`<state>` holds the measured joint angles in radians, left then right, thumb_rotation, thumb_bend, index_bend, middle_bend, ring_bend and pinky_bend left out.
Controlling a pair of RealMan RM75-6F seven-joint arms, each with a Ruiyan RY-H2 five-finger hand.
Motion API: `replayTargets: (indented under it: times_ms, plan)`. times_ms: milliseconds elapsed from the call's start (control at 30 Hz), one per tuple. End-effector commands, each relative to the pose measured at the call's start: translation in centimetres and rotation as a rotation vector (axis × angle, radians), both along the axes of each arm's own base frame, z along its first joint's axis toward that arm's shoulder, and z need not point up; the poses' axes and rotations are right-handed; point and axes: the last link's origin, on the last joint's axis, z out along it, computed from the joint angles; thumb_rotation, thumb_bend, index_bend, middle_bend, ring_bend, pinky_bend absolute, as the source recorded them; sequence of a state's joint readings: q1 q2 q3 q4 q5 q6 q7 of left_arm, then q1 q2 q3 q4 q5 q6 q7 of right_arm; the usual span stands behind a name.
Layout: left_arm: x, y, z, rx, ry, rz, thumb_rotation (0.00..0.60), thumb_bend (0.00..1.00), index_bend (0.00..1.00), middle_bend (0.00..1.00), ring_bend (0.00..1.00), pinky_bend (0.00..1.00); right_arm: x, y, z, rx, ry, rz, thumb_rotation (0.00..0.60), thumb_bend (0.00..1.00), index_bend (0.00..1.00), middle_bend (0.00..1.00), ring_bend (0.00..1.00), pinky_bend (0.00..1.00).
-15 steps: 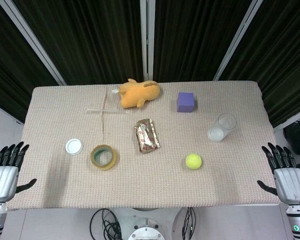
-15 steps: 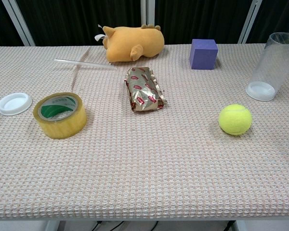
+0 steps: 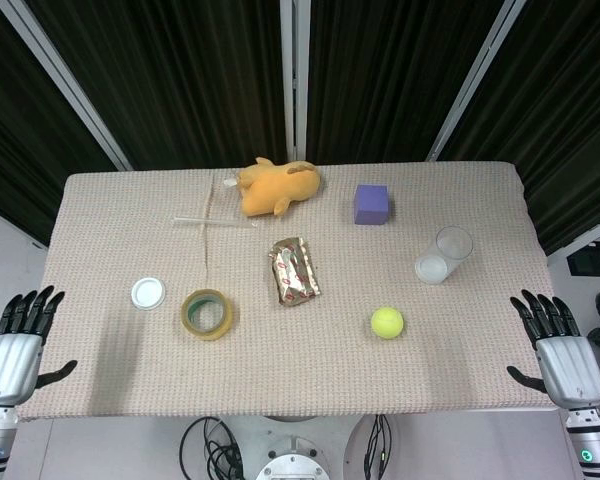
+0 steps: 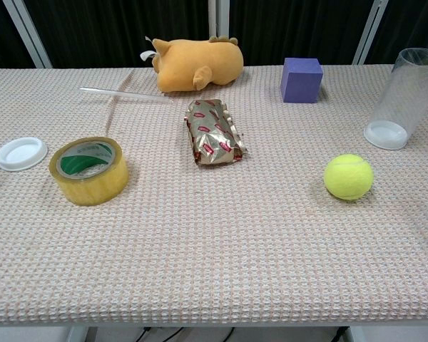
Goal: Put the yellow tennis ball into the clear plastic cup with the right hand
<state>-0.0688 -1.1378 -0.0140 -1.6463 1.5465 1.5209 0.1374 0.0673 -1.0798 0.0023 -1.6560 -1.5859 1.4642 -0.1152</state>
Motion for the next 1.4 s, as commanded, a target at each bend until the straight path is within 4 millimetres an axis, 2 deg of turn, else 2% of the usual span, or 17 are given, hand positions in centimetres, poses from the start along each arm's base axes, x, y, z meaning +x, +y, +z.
replayTargets:
  times_ms: [33,167,267,567,900,1200,1400]
  plan:
    - [0.2,0.0,-0.2,-0.003,-0.014,-0.007,0.600,0.01,0.00,0.00,0.00,0.00,0.8,-0.6,-0.2,0.039,0.046,0.022,0.600,0.03,0.00,0.00,0.00,0.00]
    - [0.1,0.0,-0.5,-0.009,-0.033,-0.012,0.600,0.01,0.00,0.00,0.00,0.00,3.0,-2.0,-1.3,0.125,0.058,0.051,0.600,0.04,0.00,0.00,0.00,0.00]
    - [0.1,0.1,-0.4,-0.010,-0.012,-0.014,0.600,0.01,0.00,0.00,0.00,0.00,4.9,-3.7,-2.5,0.174,0.075,0.083,0.600,0.04,0.00,0.00,0.00,0.00]
    - [0.2,0.0,-0.2,-0.012,-0.003,-0.042,0.600,0.01,0.00,0.00,0.00,0.00,9.1,-8.3,-8.6,0.308,0.112,0.159,0.600,0.06,0.00,0.00,0.00,0.00]
    - [0.1,0.0,-0.1,-0.014,-0.009,-0.042,0.600,0.01,0.00,0.00,0.00,0.00,10.4,-10.3,-12.6,0.380,0.082,0.125,0.600,0.14,0.00,0.00,0.00,0.09]
    - [-0.6,-0.1,0.1,0.005,-0.006,-0.025,0.600,0.01,0.00,0.00,0.00,0.00,10.6,-10.9,-14.5,0.423,0.102,0.105,0.600,0.16,0.00,0.00,0.00,0.30]
    - [-0.8,-0.1,0.2,0.013,-0.010,-0.026,0.600,0.01,0.00,0.00,0.00,0.01,10.8,-11.0,-15.4,0.440,0.108,0.105,0.600,0.17,0.00,0.05,0.11,0.45]
